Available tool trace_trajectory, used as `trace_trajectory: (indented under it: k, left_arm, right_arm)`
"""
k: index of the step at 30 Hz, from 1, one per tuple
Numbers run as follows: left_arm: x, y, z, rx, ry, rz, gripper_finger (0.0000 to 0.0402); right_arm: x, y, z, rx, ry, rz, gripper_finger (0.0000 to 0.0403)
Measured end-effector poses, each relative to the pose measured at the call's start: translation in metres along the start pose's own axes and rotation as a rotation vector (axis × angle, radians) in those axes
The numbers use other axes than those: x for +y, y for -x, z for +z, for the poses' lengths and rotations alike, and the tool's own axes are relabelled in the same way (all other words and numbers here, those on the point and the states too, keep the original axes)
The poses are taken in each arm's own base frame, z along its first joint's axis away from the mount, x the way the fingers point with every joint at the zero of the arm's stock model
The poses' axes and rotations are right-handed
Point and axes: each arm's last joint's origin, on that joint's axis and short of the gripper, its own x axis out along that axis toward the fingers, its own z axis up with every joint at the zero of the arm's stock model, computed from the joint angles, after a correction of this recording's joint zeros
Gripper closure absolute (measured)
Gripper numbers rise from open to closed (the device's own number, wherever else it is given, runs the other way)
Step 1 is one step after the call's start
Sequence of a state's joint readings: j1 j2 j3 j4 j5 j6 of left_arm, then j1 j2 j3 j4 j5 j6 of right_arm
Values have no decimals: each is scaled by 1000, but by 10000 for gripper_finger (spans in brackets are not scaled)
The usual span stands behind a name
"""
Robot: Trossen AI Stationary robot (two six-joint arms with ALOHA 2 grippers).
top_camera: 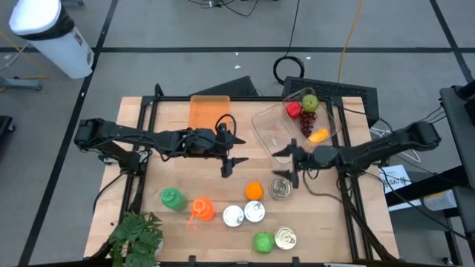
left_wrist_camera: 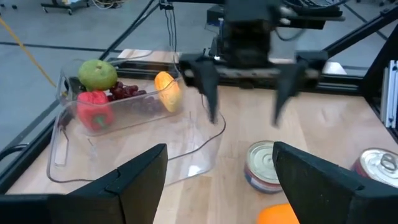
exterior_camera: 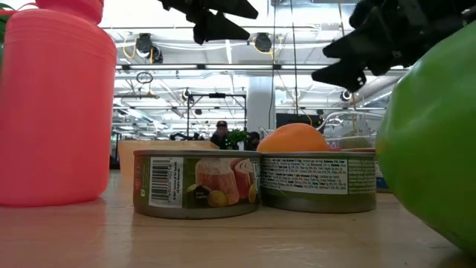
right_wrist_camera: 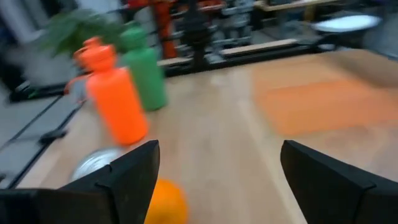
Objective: Pick & Place Food Item
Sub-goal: Put the green tuna can into the left transparent bin
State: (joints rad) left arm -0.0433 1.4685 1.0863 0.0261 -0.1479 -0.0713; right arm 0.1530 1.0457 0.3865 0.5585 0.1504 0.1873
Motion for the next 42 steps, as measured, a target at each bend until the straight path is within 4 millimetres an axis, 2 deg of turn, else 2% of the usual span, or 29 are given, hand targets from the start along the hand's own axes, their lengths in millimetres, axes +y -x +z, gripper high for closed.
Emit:
trace_trajectory:
  k: [3,10,18,24,31,42]
  left_arm:
    - [0,0,0,0,17,0,100]
    - [0,0,0,0,50,0,86]
    - [0,0,0,0,73,-1,85]
    - [0,0,0,0,74,-1,97]
    - [0,0,0,0,75,-1,105]
    - [0,0,0,0,72,-1,105]
  right_arm:
    - [15,-17,2,74,85,87,88]
    - [48,-58,-7,293,254,155,88]
    - [54,-89,-22,420,282,139,88]
    - [47,-98,-38,484,287,116,88]
    - [42,-105,-47,512,268,145,88]
    - [41,-106,-49,515,275,138,123]
